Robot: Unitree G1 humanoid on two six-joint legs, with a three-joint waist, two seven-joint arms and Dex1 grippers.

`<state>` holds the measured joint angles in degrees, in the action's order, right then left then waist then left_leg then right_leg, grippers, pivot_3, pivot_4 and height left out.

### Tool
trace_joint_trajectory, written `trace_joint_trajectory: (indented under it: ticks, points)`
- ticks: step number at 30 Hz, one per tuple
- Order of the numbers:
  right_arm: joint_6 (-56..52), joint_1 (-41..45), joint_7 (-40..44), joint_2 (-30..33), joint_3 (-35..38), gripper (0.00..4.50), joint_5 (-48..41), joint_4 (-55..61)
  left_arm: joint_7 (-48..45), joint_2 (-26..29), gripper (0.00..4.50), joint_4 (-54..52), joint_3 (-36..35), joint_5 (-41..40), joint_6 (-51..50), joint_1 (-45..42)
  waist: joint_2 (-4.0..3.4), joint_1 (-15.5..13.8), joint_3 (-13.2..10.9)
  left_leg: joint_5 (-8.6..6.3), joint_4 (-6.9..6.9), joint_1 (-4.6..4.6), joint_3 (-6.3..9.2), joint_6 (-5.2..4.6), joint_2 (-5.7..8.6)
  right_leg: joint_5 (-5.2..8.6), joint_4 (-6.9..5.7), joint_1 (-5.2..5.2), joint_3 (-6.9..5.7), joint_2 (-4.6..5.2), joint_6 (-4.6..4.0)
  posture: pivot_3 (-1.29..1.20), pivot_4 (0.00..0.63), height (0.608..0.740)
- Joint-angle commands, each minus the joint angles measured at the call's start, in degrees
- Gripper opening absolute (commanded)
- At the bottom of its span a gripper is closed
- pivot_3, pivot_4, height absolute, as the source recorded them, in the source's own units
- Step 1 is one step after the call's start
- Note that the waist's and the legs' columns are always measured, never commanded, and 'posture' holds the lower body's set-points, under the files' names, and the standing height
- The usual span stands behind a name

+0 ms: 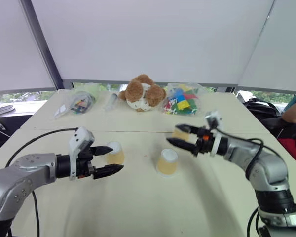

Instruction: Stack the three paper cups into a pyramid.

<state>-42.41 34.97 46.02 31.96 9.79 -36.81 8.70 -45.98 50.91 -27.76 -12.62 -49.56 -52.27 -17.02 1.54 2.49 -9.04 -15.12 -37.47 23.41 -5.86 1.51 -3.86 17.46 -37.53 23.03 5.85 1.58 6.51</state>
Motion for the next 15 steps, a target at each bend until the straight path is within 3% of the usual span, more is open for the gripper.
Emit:
trace_joint_trajectory:
  ticks: [1, 5, 10, 15]
  points:
    - [5.32, 2.84, -2.82, -1.04, 1.7, 4.45, 2.7, -6.26, -0.05, -0.48, 4.5, -0.06, 0.15, -0.84, 0.35, -2.1, 0.0, 0.01, 0.0, 0.0, 0.01, 0.0, 0.0, 0.0, 0.0, 0.0, 0.0, 0.0, 0.0, 0.0, 0.0, 0.0, 0.15, 0.74]
    - [22.23, 9.86, -7.17, -2.75, -3.51, 4.45, 16.3, -28.03, 0.02, -1.01, 4.5, -0.1, 1.33, 0.09, 0.73, -2.84, -0.01, 0.27, 0.0, 0.01, 0.0, 0.02, -0.04, 0.01, 0.01, 0.0, 0.0, 0.05, 0.02, 0.0, 0.01, 0.0, 0.15, 0.74]
    - [31.71, 14.65, -6.04, -6.4, -5.5, 4.45, 20.9, -42.87, 1.35, -1.71, 4.5, -0.85, 0.83, 0.15, 0.56, -1.83, -0.02, 0.44, -0.01, 0.09, 0.12, 0.03, -0.04, 0.15, -0.01, 0.0, 0.0, 0.13, 0.02, -0.01, 0.01, 0.0, 0.15, 0.74]
    - [36.18, 16.33, -5.43, -8.15, -5.79, 4.45, 22.95, -49.4, 2.59, -1.82, 4.5, -1.93, 0.05, -0.37, 0.34, -0.59, -0.03, 0.82, -0.02, 0.29, 0.15, 0.04, -0.03, 0.5, -0.01, 0.0, 0.0, 0.14, 0.02, 0.0, 0.02, 0.0, 0.15, 0.74]
